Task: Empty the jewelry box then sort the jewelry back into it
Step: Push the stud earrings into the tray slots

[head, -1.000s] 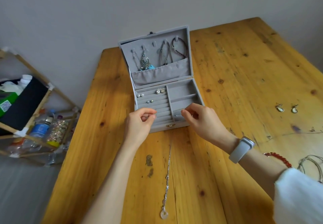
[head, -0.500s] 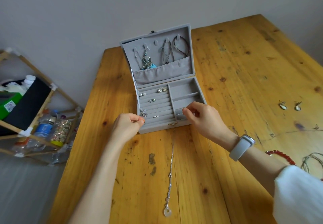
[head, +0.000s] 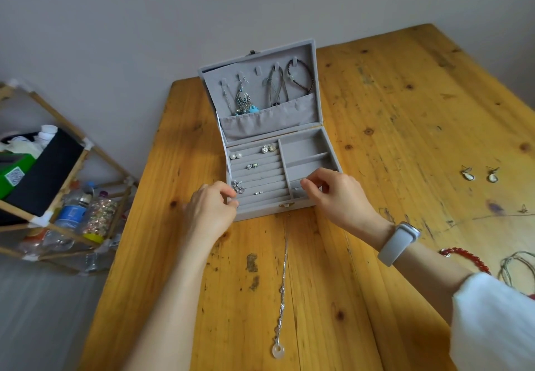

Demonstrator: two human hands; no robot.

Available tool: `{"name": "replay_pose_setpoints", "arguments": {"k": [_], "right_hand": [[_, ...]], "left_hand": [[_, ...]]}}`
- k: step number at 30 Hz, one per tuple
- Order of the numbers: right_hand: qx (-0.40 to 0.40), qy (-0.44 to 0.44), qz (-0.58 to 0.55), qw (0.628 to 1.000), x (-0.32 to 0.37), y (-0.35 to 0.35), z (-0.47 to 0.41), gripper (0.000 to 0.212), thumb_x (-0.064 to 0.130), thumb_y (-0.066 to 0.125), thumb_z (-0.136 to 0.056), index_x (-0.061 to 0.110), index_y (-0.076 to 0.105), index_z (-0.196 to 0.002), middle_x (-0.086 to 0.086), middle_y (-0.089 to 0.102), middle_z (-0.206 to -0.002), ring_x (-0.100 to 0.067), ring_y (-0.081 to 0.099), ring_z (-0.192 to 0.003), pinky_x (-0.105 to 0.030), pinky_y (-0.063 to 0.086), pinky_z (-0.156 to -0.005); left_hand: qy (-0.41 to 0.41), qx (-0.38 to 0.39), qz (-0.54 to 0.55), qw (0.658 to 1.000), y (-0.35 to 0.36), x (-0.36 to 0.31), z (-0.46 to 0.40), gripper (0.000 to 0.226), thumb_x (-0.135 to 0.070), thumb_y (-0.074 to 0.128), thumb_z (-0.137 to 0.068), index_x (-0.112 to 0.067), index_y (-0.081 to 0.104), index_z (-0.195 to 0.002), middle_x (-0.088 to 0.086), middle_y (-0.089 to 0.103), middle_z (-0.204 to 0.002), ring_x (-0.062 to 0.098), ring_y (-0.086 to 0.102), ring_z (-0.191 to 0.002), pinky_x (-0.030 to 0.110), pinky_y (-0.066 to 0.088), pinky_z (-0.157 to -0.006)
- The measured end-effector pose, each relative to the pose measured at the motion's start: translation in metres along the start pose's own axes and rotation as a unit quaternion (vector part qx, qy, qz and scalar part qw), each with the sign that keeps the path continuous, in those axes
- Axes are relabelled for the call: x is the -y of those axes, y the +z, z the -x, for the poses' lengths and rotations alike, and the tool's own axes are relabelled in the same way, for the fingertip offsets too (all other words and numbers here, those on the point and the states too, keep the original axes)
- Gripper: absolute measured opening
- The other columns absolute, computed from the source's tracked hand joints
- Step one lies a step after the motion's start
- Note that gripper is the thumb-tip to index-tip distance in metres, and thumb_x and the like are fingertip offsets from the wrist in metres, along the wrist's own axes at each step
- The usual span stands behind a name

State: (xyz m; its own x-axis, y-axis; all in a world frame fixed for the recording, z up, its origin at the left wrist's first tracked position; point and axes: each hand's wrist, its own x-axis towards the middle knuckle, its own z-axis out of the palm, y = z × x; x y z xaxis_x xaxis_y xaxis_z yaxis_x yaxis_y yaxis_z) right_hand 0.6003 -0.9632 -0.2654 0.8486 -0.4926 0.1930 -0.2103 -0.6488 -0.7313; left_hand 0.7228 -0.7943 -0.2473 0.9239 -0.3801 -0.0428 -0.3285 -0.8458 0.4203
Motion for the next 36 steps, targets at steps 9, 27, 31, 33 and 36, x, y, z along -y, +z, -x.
{"name": "replay_pose_setpoints", "arguments": {"k": [9, 27, 31, 33, 36], "right_hand": [[0.054, -0.014, -0.108, 0.993, 0.023, 0.013, -0.003, 0.011, 0.012, 0.061, -0.083, 0.021, 0.058, -0.077, 0.006, 0.059, -0.076, -0.003, 0.05, -0.066, -0.01, 0.038, -0.061], [0.071, 0.002, -0.096, 0.993, 0.053, 0.048, -0.013, 0.014, 0.003, 0.056, -0.082, 0.012, 0.066, -0.084, 0.004, 0.063, -0.075, -0.009, 0.058, -0.07, -0.015, 0.047, -0.069], [0.065, -0.085, -0.001, 0.994, 0.058, 0.06, -0.016, 0.011, 0.0, 0.053, -0.083, 0.005, 0.063, -0.086, -0.001, 0.059, -0.079, -0.014, 0.053, -0.071, -0.015, 0.042, -0.064], [0.076, -0.113, 0.035, 0.99, 0.057, 0.068, -0.018, 0.01, 0.0, 0.052, -0.083, 0.003, 0.062, -0.085, -0.008, 0.061, -0.083, -0.02, 0.054, -0.073, -0.028, 0.045, -0.068], [0.088, -0.127, 0.062, 0.986, 0.057, 0.074, -0.021, 0.011, 0.0, 0.052, -0.084, 0.002, 0.063, -0.087, -0.01, 0.062, -0.088, -0.024, 0.056, -0.078, -0.03, 0.046, -0.068]], "left_hand": [[0.036, -0.131, 0.264, 0.955, 0.035, 0.03, 0.033, 0.024, -0.012, 0.056, -0.089, -0.015, 0.06, -0.113, -0.001, 0.05, -0.107, 0.014, 0.05, -0.101, 0.022, 0.036, -0.091], [0.088, -0.171, 0.233, 0.953, 0.048, 0.045, 0.025, 0.043, -0.044, 0.042, -0.079, -0.021, 0.065, -0.107, -0.003, 0.066, -0.099, 0.022, 0.054, -0.096, 0.036, 0.04, -0.085], [0.081, -0.165, 0.238, 0.954, 0.047, 0.044, 0.026, 0.046, -0.046, 0.04, -0.078, -0.022, 0.064, -0.109, -0.004, 0.066, -0.099, 0.021, 0.052, -0.097, 0.039, 0.042, -0.085], [0.084, -0.166, 0.234, 0.954, 0.048, 0.045, 0.027, 0.047, -0.046, 0.04, -0.078, -0.022, 0.064, -0.11, -0.004, 0.066, -0.103, 0.022, 0.053, -0.099, 0.04, 0.043, -0.087], [0.093, -0.166, 0.235, 0.953, 0.048, 0.044, 0.028, 0.049, -0.044, 0.04, -0.078, -0.02, 0.064, -0.113, -0.003, 0.067, -0.105, 0.021, 0.053, -0.101, 0.041, 0.044, -0.088]]}}
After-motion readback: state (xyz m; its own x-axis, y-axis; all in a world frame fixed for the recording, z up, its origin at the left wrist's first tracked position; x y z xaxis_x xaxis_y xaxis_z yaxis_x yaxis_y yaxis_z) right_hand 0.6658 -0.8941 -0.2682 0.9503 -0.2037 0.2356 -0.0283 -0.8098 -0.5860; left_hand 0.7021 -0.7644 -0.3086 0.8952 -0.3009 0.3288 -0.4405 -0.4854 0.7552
